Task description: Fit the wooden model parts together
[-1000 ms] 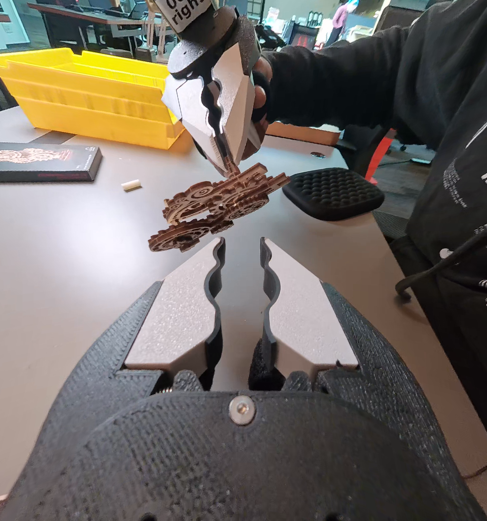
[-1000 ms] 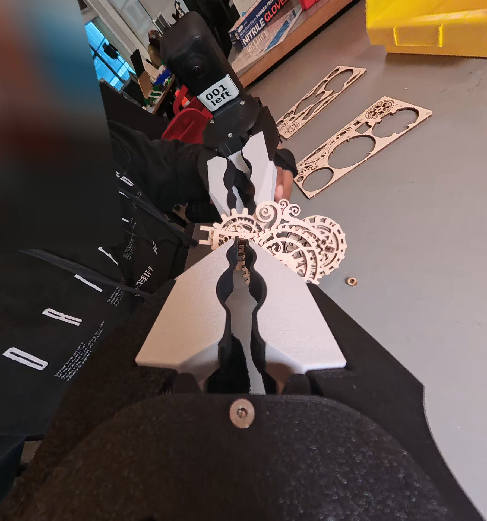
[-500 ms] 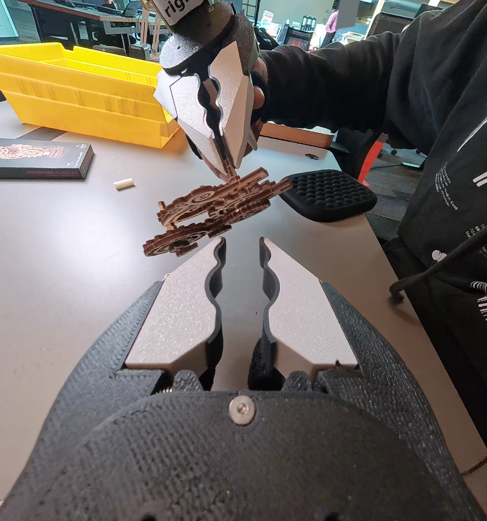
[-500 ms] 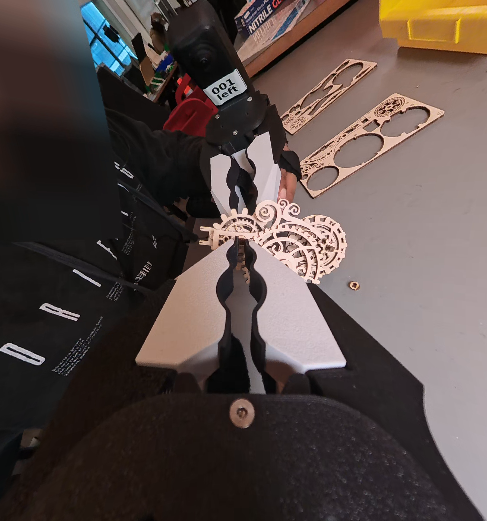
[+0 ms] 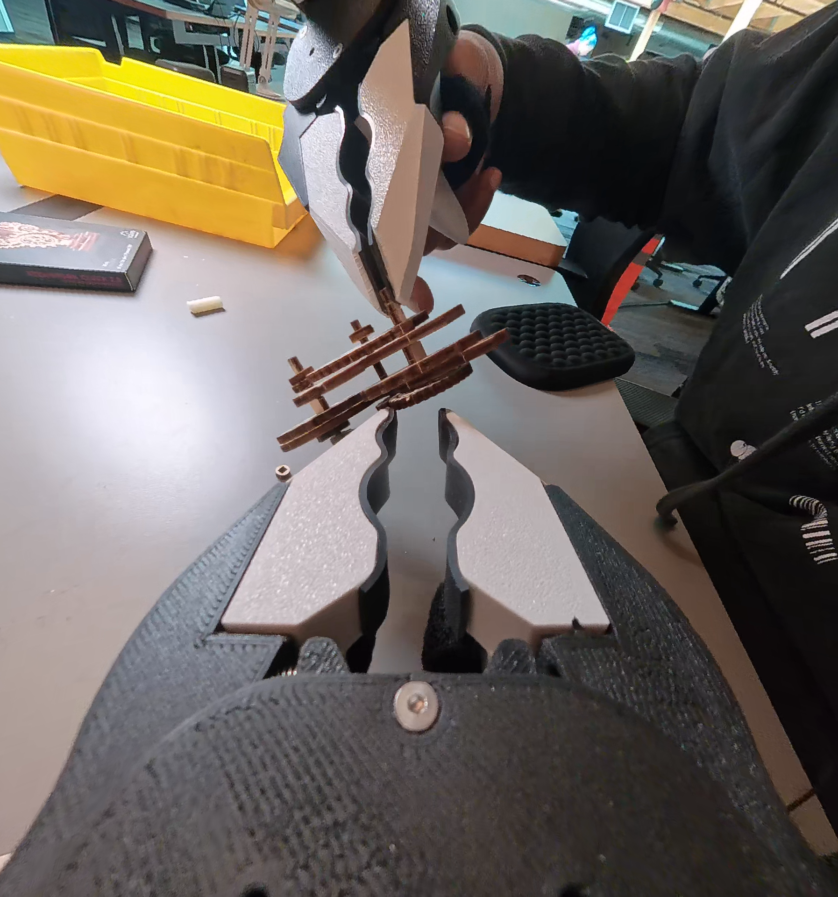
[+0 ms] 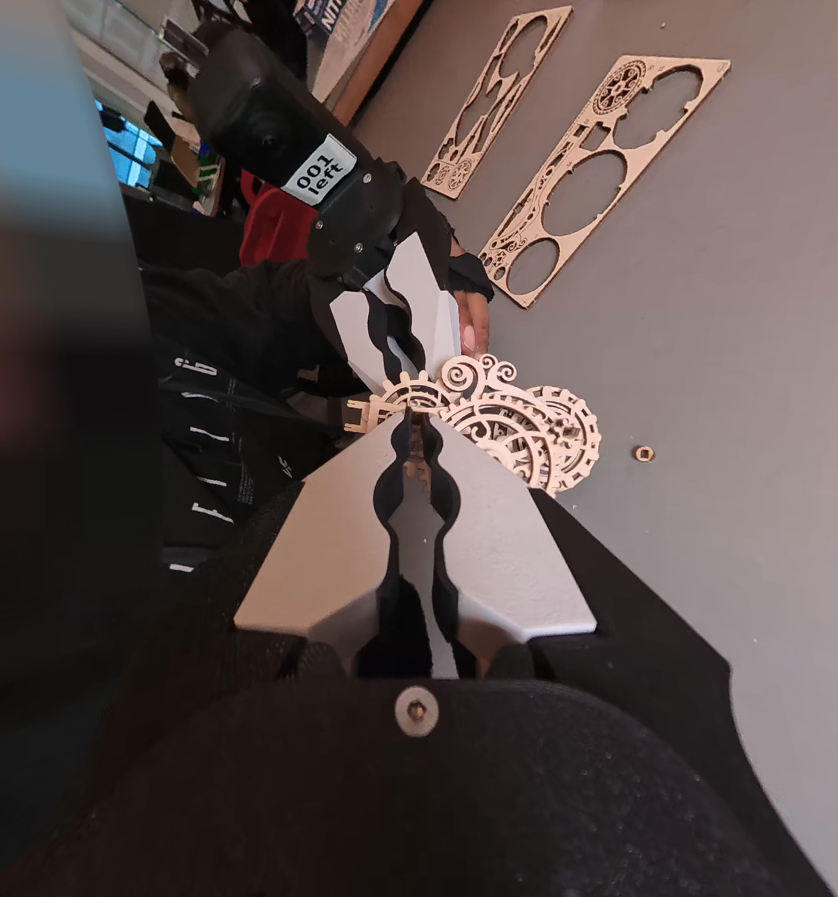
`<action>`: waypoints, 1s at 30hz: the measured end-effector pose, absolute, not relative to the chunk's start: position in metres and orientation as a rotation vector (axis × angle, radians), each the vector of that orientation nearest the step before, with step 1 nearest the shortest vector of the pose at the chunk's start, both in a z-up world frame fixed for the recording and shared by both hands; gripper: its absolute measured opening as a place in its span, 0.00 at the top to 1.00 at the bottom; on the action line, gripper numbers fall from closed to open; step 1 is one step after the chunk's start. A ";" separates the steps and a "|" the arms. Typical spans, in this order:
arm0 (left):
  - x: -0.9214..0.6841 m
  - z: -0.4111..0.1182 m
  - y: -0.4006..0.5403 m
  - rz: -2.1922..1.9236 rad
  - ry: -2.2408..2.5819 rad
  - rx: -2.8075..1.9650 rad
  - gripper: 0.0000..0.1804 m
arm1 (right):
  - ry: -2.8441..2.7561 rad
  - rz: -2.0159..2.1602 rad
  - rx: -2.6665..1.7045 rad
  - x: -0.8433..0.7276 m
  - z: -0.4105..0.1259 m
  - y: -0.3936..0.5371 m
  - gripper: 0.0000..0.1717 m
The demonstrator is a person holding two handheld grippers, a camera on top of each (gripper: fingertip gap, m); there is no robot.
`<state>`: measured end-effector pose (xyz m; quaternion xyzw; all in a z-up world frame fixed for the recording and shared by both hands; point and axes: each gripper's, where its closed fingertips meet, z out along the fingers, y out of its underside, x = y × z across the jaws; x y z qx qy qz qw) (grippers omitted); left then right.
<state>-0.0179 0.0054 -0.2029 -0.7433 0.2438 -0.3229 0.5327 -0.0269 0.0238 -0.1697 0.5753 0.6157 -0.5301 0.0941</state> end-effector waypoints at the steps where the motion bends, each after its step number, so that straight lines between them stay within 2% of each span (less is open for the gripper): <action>1: -0.018 -0.202 0.006 -0.772 0.576 -1.769 0.92 | 1.813 -1.566 1.718 -0.028 -0.169 0.024 0.99; 16: -0.022 -0.201 0.007 -0.811 0.543 -1.765 0.91 | 1.792 -1.552 1.728 -0.032 -0.168 0.026 0.99; 30: -0.030 -0.177 0.009 -0.855 0.451 -1.658 0.93 | 1.533 -1.752 1.659 -0.036 -0.152 0.032 0.99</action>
